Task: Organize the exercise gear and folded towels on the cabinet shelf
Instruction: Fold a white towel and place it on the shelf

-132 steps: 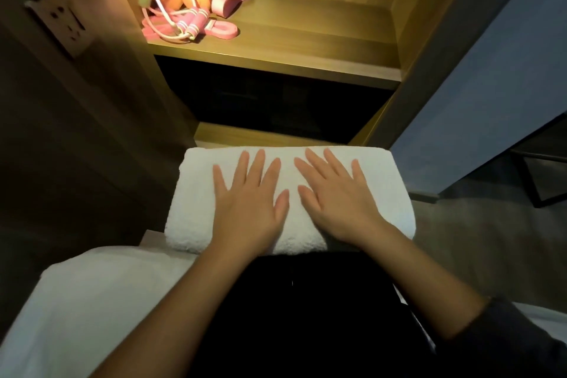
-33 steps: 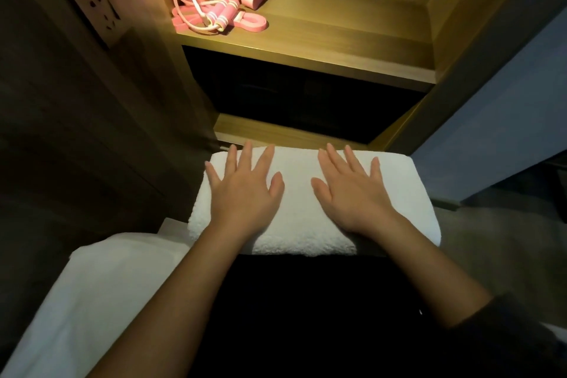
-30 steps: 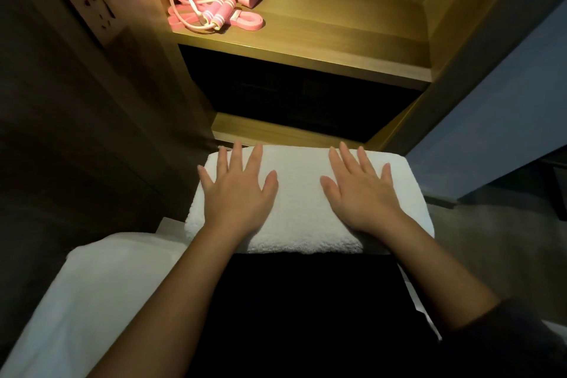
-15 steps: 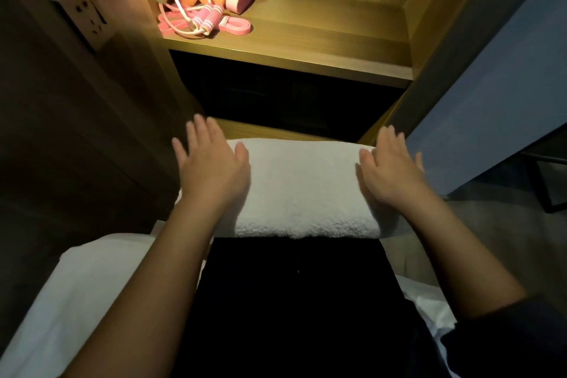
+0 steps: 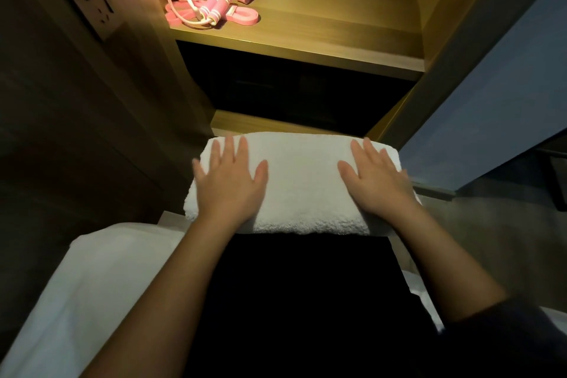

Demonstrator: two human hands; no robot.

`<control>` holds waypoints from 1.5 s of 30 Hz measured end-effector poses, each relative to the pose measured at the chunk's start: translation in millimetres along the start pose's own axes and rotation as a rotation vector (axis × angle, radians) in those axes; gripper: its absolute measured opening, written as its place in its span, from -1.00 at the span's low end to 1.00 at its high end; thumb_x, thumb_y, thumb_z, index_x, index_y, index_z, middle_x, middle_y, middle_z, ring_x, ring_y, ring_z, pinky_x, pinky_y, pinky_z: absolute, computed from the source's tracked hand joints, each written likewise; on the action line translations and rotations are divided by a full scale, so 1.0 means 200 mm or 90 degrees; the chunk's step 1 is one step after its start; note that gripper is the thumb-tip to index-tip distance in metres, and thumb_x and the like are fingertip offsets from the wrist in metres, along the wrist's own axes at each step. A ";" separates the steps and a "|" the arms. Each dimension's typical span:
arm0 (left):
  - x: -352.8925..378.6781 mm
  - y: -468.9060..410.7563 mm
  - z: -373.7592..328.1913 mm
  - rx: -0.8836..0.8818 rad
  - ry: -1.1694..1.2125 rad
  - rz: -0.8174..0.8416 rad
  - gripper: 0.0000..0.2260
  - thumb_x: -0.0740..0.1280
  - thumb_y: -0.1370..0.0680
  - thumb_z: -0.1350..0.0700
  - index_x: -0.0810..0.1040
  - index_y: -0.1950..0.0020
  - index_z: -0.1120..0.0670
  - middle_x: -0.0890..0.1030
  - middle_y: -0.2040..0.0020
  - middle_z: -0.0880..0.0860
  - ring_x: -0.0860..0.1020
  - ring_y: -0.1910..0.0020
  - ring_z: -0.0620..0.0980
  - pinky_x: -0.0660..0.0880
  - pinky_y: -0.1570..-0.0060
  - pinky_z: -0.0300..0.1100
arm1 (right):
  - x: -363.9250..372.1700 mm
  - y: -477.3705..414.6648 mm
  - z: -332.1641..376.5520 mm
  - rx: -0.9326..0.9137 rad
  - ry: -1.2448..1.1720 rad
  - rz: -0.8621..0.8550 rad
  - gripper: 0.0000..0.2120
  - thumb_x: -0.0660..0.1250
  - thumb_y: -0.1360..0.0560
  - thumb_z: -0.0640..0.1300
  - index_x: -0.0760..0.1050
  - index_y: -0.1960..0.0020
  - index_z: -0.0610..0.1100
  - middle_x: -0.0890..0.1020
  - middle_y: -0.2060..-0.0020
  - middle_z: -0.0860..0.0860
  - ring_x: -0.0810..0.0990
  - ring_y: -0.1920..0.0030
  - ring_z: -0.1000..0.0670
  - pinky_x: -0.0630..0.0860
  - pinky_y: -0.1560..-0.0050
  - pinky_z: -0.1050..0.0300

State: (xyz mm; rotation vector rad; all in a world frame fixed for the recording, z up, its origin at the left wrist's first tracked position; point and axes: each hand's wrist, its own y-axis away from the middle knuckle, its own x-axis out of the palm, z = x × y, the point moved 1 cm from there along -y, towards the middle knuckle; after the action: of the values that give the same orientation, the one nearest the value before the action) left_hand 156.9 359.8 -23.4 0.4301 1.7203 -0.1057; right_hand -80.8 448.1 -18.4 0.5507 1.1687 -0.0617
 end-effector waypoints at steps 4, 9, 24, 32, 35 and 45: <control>-0.04 -0.01 0.18 -0.139 0.168 0.091 -0.27 -0.02 -0.54 -0.41 -0.08 -0.59 -0.08 0.10 -0.59 0.06 0.29 -0.44 0.26 0.32 -0.29 0.19 | -0.03 0.01 -0.17 0.102 -0.231 0.062 -0.18 -0.04 -0.52 0.42 -0.17 -0.60 -0.01 -0.04 -0.59 -0.03 0.08 -0.55 -0.19 0.16 -0.46 -0.23; -0.04 0.03 0.33 -0.318 0.646 0.241 -0.42 0.34 -0.42 -0.34 0.53 -0.22 0.08 0.57 -0.25 0.11 0.54 -0.14 0.12 0.48 -0.15 0.01 | -0.01 0.06 -0.32 0.246 -0.653 0.202 -0.34 0.29 -0.32 0.36 0.48 -0.23 -0.07 0.60 -0.23 -0.09 0.63 -0.08 -0.11 0.52 -0.08 -0.03; 0.09 0.16 0.31 -0.482 1.138 0.103 -0.74 0.48 -0.46 -0.07 0.55 -0.04 0.01 0.68 0.05 0.06 0.65 0.05 0.05 0.61 0.20 -0.03 | 0.09 0.20 -0.34 0.369 -1.147 0.154 -0.72 0.43 -0.46 -0.01 0.49 -0.09 -0.11 0.71 0.26 -0.19 0.70 0.28 -0.26 0.60 0.33 -0.20; 0.00 0.10 0.25 -0.396 1.208 0.019 -0.85 0.42 -0.52 0.06 0.57 -0.05 0.07 0.73 0.16 0.03 0.69 0.28 -0.05 0.58 0.43 -0.18 | 0.06 0.18 -0.29 0.243 -1.250 0.030 -0.85 0.32 -0.55 -0.12 0.48 -0.10 -0.10 0.73 0.24 -0.12 0.72 0.26 -0.14 0.64 0.33 -0.08; -0.06 -0.01 0.17 -0.359 1.214 0.014 -0.74 0.39 -0.54 0.05 0.56 -0.20 0.08 0.68 -0.04 0.06 0.69 0.22 -0.07 0.58 0.41 -0.22 | -0.02 0.12 -0.29 0.207 -1.248 0.011 -0.84 0.32 -0.55 -0.09 0.49 -0.11 -0.10 0.73 0.17 -0.11 0.72 0.20 -0.13 0.65 0.26 -0.04; -0.32 -0.87 -0.22 -0.256 1.205 0.011 -0.71 0.37 -0.56 0.08 0.52 -0.25 0.13 0.64 -0.17 0.14 0.63 -0.11 0.08 0.61 0.07 -0.07 | -0.52 -0.57 -0.41 0.166 -1.203 -0.144 -0.75 0.37 -0.52 -0.07 0.51 -0.17 -0.08 0.72 0.00 -0.10 0.71 0.04 -0.11 0.64 0.15 -0.04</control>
State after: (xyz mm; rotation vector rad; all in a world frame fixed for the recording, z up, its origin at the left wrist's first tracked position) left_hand 65.2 198.1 17.8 0.1503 3.4438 0.9455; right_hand -230.5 361.5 7.6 0.3349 -0.6486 -0.7558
